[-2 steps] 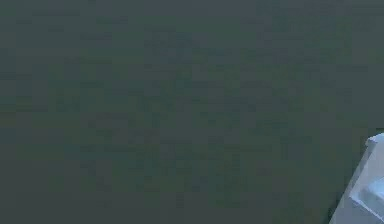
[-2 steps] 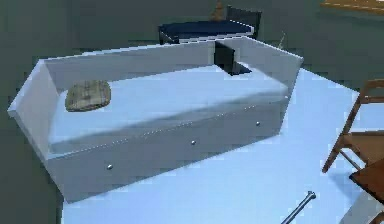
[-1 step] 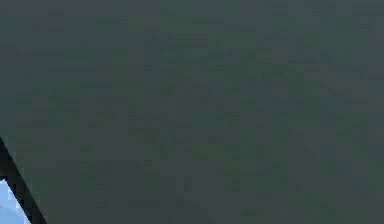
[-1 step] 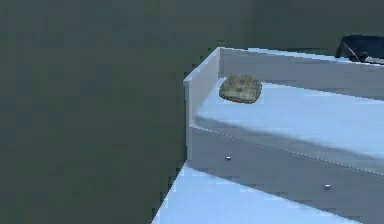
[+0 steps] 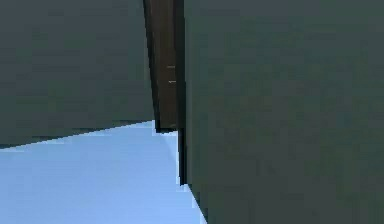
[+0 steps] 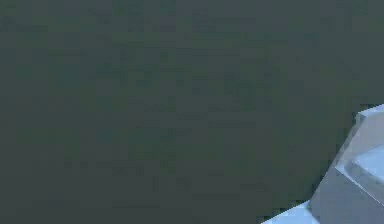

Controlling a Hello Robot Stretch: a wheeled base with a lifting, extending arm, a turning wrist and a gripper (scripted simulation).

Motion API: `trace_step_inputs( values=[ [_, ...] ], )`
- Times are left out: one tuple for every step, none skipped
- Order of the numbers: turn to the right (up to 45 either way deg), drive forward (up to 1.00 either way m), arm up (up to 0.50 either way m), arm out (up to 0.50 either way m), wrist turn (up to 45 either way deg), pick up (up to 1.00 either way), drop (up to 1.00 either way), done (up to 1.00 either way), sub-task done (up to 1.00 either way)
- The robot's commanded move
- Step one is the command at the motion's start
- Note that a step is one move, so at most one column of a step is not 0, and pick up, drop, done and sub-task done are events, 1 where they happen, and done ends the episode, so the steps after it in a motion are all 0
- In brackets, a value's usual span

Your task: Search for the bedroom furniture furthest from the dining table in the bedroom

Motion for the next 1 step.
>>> trace_step_inputs(
  values=[
    [-30.0, 0.00, 0.00, 0.00, 0.0, 0.00, 0.00, 0.00, 0.00]
  ],
)
